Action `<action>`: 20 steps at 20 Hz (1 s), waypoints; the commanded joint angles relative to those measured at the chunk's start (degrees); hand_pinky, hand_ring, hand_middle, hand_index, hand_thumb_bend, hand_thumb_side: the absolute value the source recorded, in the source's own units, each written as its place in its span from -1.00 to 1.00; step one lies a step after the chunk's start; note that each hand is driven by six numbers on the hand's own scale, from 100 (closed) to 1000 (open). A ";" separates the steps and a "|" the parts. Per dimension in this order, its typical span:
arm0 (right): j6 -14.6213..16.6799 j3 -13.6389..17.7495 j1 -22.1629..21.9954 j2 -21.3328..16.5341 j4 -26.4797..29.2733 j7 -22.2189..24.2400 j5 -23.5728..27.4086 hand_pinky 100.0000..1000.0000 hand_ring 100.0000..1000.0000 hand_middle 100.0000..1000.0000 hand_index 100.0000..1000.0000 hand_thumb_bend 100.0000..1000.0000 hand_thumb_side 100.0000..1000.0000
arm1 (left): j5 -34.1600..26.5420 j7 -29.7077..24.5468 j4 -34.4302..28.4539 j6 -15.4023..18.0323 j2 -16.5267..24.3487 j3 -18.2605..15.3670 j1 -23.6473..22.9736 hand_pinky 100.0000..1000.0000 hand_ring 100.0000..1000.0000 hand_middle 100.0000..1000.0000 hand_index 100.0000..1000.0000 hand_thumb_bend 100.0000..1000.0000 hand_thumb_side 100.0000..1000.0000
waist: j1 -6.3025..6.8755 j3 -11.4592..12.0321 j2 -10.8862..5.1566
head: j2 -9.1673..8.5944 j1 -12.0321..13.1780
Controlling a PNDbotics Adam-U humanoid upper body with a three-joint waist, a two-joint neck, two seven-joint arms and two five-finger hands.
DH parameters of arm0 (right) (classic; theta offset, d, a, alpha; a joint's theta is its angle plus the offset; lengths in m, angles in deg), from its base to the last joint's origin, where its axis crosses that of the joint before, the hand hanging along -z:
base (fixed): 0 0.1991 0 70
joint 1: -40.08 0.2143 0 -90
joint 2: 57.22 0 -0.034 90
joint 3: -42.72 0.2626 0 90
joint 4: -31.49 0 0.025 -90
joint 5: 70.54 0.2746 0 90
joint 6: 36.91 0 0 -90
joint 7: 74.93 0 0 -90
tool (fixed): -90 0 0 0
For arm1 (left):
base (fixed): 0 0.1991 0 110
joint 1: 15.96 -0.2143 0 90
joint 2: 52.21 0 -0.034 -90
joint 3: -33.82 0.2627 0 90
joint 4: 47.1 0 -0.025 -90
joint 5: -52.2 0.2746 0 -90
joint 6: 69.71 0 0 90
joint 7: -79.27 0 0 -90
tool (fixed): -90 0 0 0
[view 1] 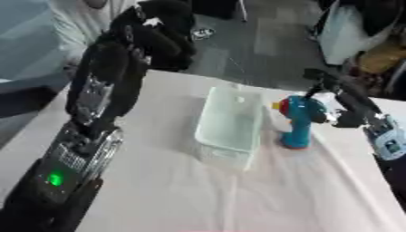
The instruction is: Pick up objects on the table and place them in the box.
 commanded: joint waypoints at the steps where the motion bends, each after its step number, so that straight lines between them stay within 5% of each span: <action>1: -0.58 0.20 0.12 -1.46 -0.69 -0.27 2.84 0.75 0.23 1.00 0.90 1.00 0.84 | -0.29 -0.13 -0.84 0.23 0.13 -0.48 0.96 -0.06 0.06 0.56 0.23 -0.64 0.82 | 0.43 -0.04 -0.33 | -0.18 -0.37; 10: -1.21 -0.43 0.12 -1.65 0.15 -5.52 5.35 0.73 0.23 1.00 0.88 1.00 0.89 | -0.23 -0.36 -0.84 0.24 0.16 -0.43 0.78 -0.06 0.06 0.57 0.23 -0.65 0.82 | 0.51 -0.11 -0.17 | -0.43 -0.71; 20: -0.85 -0.91 0.54 -1.71 0.61 -5.36 6.66 0.70 0.21 1.00 0.88 0.97 0.88 | -0.22 -0.34 -0.84 0.21 0.08 -0.55 0.82 -0.06 0.06 0.57 0.23 -0.65 0.82 | 0.54 -0.08 -0.04 | -0.31 -1.29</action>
